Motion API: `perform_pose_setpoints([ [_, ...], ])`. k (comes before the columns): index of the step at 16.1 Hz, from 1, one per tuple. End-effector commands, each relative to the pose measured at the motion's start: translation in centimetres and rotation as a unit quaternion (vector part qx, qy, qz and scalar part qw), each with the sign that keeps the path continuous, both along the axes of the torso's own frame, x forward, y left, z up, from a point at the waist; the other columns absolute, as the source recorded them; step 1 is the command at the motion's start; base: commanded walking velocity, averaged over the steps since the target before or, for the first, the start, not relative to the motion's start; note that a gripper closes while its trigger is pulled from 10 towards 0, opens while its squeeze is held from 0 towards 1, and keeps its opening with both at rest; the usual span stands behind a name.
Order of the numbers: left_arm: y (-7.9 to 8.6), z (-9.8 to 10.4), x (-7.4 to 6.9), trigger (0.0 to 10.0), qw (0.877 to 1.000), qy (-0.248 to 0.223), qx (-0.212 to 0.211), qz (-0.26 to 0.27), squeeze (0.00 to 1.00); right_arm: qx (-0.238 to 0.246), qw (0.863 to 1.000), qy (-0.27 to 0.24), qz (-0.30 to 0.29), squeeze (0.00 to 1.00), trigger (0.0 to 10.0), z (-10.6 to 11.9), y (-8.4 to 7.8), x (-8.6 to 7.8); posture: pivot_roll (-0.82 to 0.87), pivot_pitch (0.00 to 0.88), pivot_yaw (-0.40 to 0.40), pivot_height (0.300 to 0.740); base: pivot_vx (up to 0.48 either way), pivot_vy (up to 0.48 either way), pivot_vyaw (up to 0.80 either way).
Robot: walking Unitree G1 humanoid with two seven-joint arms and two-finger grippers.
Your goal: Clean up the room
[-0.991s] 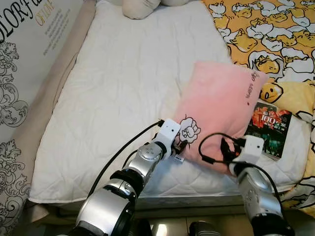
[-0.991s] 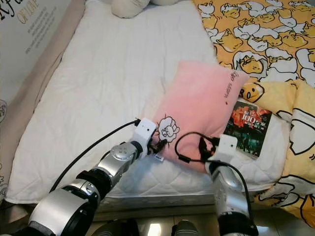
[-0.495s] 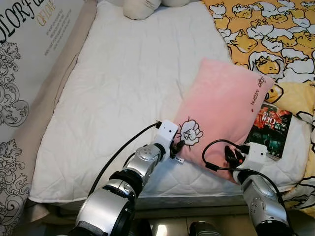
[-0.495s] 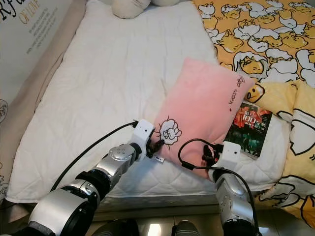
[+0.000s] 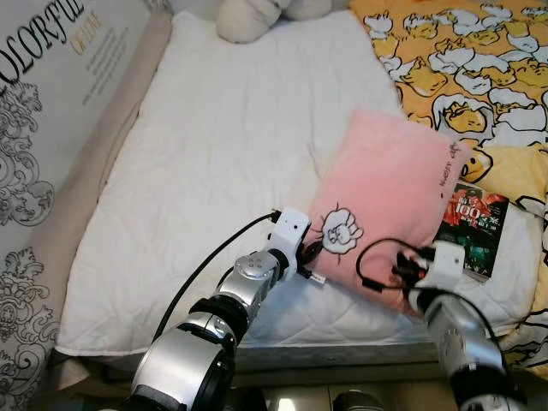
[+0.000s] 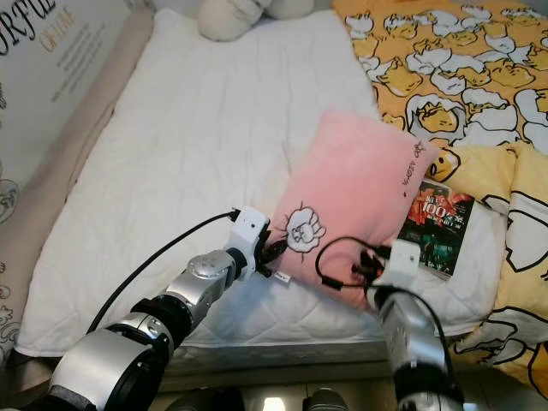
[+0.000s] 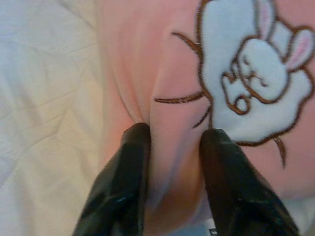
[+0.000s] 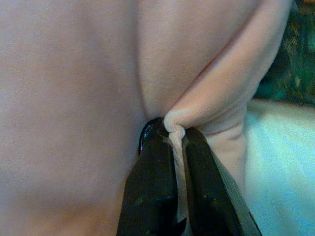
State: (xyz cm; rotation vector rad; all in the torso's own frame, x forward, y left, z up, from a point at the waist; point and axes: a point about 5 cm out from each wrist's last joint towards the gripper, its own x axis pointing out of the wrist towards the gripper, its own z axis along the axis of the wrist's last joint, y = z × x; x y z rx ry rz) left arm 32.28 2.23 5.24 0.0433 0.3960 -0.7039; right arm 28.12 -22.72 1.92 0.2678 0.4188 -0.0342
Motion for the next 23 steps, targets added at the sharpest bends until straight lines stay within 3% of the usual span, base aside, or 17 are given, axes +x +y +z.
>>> perform_pose_setpoints([
  [1,-7.3,2.4,-1.9,0.0,0.994,-0.002,-0.068,-0.085,0.0,-0.013,0.999,0.006,0.028,0.0,0.0,0.0,0.9,0.4,-0.11,0.0,0.099,0.74,0.0,0.0,0.0],
  [2,-7.2,2.9,-1.6,0.0,0.994,-0.015,-0.073,-0.081,0.0,-0.019,0.999,0.002,0.026,0.0,0.0,0.3,0.7,0.9,-0.1,0.0,0.092,0.74,0.0,0.0,0.0],
  [3,-6.8,4.4,-0.5,0.0,0.991,-0.034,-0.103,-0.074,0.0,-0.023,0.999,-0.022,0.032,0.0,0.0,1.8,0.6,2.3,-0.08,0.0,0.081,0.74,0.0,0.0,0.0],
  [5,-6.4,6.1,0.4,0.0,0.986,-0.065,-0.126,-0.083,0.0,-0.031,0.997,-0.062,0.041,0.0,0.0,4.0,0.5,4.0,-0.06,0.0,0.075,0.74,0.0,0.0,0.0],
  [7,-5.6,9.9,1.9,0.0,0.972,-0.135,-0.173,-0.085,0.0,-0.057,0.982,-0.165,0.072,0.0,0.0,10.0,0.9,6.7,-0.04,0.0,0.072,0.74,0.0,0.0,0.0],
  [10,-4.3,13.4,3.2,0.0,0.959,-0.185,-0.205,-0.068,0.0,-0.081,0.958,-0.255,0.102,0.0,0.0,15.9,1.4,8.7,-0.02,0.0,0.061,0.74,0.0,0.0,0.0],
  [11,-3.8,14.2,3.6,0.0,0.957,-0.2,-0.198,-0.066,0.0,-0.076,0.955,-0.268,0.105,0.0,0.0,16.9,1.5,9.2,-0.01,0.0,0.057,0.74,0.0,0.0,0.0],
  [15,-1.8,14.5,4.6,0.0,0.961,-0.209,-0.18,-0.018,0.0,-0.069,0.955,-0.265,0.111,0.0,0.0,17.1,2.4,9.8,0.01,0.0,0.043,0.74,0.0,0.0,0.0],
  [16,-1.4,14.3,4.8,8.0,0.963,-0.205,-0.173,-0.005,0.0,-0.063,0.958,-0.261,0.104,0.0,0.0,16.8,2.3,9.8,0.02,0.0,0.043,0.74,0.0,0.0,0.0],
  [17,-1.2,14.1,4.8,10.0,0.965,-0.202,-0.17,0.001,0.0,-0.062,0.959,-0.258,0.1,0.0,0.0,16.6,2.2,9.7,0.02,0.0,0.043,0.74,0.0,0.0,0.0],
  [20,-0.4,12.3,4.6,10.0,0.972,-0.177,-0.155,0.028,0.0,-0.068,0.977,-0.198,0.045,0.0,0.0,12.4,-0.4,7.7,0.02,0.0,0.042,0.74,0.0,0.0,0.0],
  [21,-0.4,12.0,4.5,10.0,0.972,-0.169,-0.158,0.03,0.0,-0.093,0.984,-0.148,0.028,0.0,0.0,9.7,-2.5,6.0,0.02,0.0,0.046,0.74,0.0,0.0,0.0],
  [23,-0.4,11.6,4.3,10.0,0.974,-0.163,-0.153,0.029,0.0,-0.128,0.988,-0.089,0.007,0.0,0.0,7.1,-4.9,4.1,0.0,0.0,0.058,0.74,0.0,0.0,0.0],
])
